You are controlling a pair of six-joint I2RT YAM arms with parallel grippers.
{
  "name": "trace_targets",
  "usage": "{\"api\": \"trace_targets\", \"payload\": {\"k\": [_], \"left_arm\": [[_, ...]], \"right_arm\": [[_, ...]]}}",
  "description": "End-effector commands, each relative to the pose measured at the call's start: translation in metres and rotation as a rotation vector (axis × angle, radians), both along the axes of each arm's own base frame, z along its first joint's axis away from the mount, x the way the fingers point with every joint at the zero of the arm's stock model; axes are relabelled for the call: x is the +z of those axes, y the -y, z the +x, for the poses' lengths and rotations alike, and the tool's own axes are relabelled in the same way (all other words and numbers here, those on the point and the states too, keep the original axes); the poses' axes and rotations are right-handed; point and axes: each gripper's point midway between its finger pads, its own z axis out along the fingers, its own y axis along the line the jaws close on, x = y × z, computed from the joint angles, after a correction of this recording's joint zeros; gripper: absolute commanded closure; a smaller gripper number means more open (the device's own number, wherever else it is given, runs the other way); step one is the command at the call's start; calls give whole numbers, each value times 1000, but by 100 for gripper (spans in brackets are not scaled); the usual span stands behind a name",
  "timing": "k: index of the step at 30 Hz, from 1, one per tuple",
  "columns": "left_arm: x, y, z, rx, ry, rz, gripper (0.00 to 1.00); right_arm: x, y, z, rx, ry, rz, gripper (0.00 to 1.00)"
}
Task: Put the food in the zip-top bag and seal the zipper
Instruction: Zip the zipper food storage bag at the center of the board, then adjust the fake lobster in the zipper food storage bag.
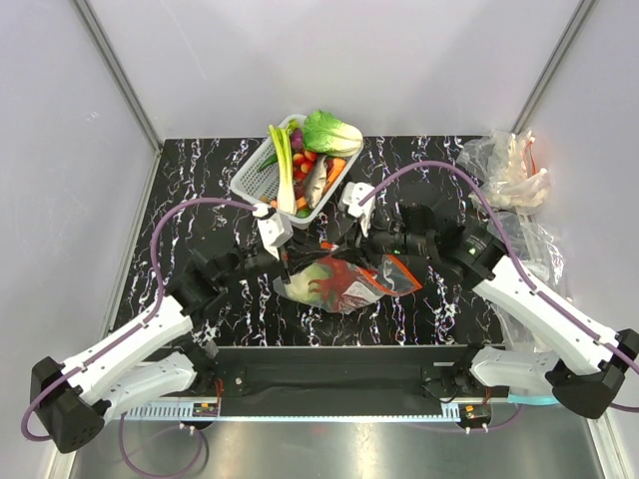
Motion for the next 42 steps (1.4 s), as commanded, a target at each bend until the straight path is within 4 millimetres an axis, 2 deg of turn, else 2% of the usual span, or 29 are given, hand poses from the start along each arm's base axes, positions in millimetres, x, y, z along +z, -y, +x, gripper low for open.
{"api": "trace_targets", "payload": {"k": [1, 3, 4, 5, 6, 9, 10, 11, 18, 29, 37, 42], "left_arm": [[32, 1, 0, -4, 92, -70, 100], [31, -3, 0, 11, 98, -70, 100], [32, -4, 0, 16, 104, -72, 100], [31, -6, -1, 21, 107, -74, 100], [31, -7, -2, 21, 110, -75, 100], [30, -9, -3, 28, 117, -75, 100], [31, -10, -4, 26, 120, -77, 100], [30, -10, -6, 16, 122, -76, 100], [30, -12, -12, -4, 136, -80, 100], [29, -15, -16, -6, 148, -83, 100], [30, -15, -13, 9, 153, -90, 100], [31, -12, -11, 5, 136, -97, 100]], "right_arm": [[22, 1, -1, -8, 60, 69, 58], [33, 9, 6, -87, 80, 110, 38], [29, 12, 8, -120, 72, 119, 36], [41, 17, 7, -153, 70, 170, 36], [37, 22, 12, -207, 62, 176, 36], [44, 34, 15, -318, -3, 239, 50], [43, 35, 13, -334, -34, 247, 66], [38, 36, 13, -350, -72, 240, 72], [12, 34, 28, -454, -155, 205, 92], [-24, 0, 28, -369, -264, 202, 96], [-20, -17, 14, -252, -296, 274, 97], [-27, -26, 5, -214, -316, 255, 98]]}}
